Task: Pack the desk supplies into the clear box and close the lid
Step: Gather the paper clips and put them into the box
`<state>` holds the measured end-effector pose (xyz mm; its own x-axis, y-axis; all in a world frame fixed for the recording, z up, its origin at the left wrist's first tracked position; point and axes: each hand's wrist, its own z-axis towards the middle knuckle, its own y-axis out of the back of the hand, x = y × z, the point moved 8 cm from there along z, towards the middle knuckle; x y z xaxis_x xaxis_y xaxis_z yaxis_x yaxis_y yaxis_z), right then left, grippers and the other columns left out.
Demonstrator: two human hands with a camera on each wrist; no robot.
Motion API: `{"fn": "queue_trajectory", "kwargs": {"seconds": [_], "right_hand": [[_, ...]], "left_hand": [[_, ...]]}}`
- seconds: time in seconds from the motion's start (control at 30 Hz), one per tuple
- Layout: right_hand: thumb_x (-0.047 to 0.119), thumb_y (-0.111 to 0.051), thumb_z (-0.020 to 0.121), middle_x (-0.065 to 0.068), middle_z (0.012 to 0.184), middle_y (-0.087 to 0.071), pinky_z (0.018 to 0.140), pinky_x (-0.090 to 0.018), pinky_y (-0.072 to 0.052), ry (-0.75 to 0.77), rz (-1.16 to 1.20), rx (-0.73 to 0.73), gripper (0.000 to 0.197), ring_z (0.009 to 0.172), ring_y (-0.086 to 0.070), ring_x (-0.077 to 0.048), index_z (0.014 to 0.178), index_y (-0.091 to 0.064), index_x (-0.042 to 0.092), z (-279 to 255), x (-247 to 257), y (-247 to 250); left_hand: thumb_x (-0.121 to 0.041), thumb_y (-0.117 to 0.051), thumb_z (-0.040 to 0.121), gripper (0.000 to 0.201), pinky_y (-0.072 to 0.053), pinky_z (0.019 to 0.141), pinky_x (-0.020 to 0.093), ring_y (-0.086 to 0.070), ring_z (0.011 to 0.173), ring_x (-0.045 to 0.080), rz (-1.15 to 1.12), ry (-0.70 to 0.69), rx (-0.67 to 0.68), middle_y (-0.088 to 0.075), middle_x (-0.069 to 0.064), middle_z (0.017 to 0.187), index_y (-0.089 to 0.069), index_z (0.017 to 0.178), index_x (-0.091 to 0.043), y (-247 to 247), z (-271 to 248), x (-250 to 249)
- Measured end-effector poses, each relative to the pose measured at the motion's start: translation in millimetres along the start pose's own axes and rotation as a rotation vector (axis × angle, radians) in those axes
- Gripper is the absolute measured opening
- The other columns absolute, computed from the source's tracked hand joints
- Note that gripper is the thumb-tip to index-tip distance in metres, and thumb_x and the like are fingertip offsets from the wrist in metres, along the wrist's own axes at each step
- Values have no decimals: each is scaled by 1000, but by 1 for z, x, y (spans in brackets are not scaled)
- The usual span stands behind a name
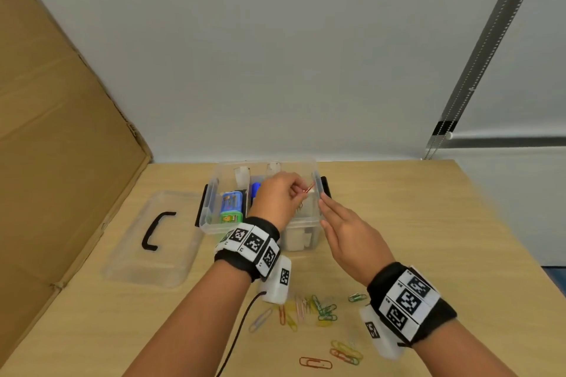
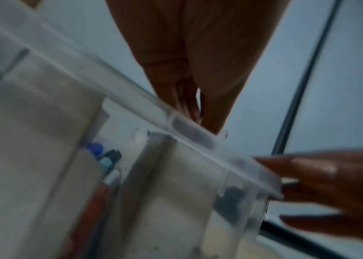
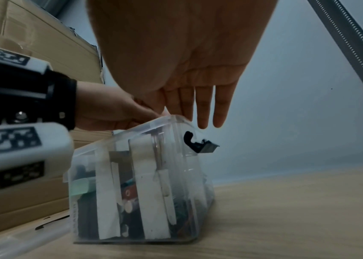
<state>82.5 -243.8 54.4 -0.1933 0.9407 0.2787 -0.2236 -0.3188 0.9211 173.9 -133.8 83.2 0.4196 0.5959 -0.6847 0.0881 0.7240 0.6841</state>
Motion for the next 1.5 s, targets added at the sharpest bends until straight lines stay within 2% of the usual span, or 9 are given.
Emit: {"fn": "queue_trajectory", "kwargs": {"seconds": [0.13,0.33,0.47,0.57,0.67,0.83,1.2,1.4,1.5], "right_hand": [[42,-14,96,5,153,-33,101,-23,-41,-2,41,31,60,131,-46,-12,145,-38,16,-1,-4,-3],[39,-30,101,9,159,-16,114,-24,-25,-19,209,58,54,141,-24,-7,151,-22,20,-9,-9,-6],[35,-45,96,2,144,-32,107,-24,-34,-131,253,-42,49,131,-35,-12,141,-36,16,-32,-26,-3],[42,-53,90,4,126,-41,96,-27,-43,-201,185,209,48,118,-43,-14,131,-43,18,-58,-39,-28],[62,-66,71,6,124,-38,98,-29,-42,-302,161,545,78,116,-39,-14,132,-39,20,-90,-49,-56],[60,-82,49,5,122,-30,101,-32,-40,-278,126,741,102,113,-33,-14,129,-32,21,-121,-31,-77],[19,-56,91,-5,116,-47,77,-28,-44,-212,181,637,23,86,-49,-18,112,-51,11,-113,2,-85],[0,-41,89,-9,114,-50,67,-24,-36,-172,110,551,29,79,-41,-14,114,-53,8,-106,10,-87],[3,-44,89,-5,105,-49,69,-27,-44,-188,137,527,22,78,-48,-18,107,-56,9,-103,8,-86]], "left_hand": [[-23,-59,91,26,-51,93,33,-65,97,15,294,-56,258,-72,3,104,-67,114,-15,-19,-8,-4],[-28,-57,91,23,-56,81,29,-64,89,8,220,-209,39,-68,-4,101,-66,110,-18,24,-48,-23],[-38,-53,87,23,-54,71,20,-58,78,-1,243,-198,81,-63,-15,92,-66,101,-26,34,-97,-15],[-50,-57,85,31,-51,74,20,-55,85,-1,364,-49,263,-59,-19,101,-61,110,-33,14,-127,26],[-61,-62,77,61,-48,87,23,-54,102,5,431,167,468,-53,-13,118,-52,127,-28,-14,-153,75],[-72,-68,59,95,-44,100,30,-47,114,13,372,316,491,-43,-5,124,-42,134,-20,-42,-170,94],[-25,-65,85,33,-47,92,26,-54,103,12,262,203,444,-51,-3,116,-56,117,-20,-72,-158,68],[-18,-61,87,21,-47,87,23,-56,96,12,239,170,469,-56,-3,108,-62,107,-18,-70,-154,65],[-19,-63,85,14,-46,81,23,-56,91,13,237,194,512,-57,-3,99,-63,99,-18,-72,-150,69]]}}
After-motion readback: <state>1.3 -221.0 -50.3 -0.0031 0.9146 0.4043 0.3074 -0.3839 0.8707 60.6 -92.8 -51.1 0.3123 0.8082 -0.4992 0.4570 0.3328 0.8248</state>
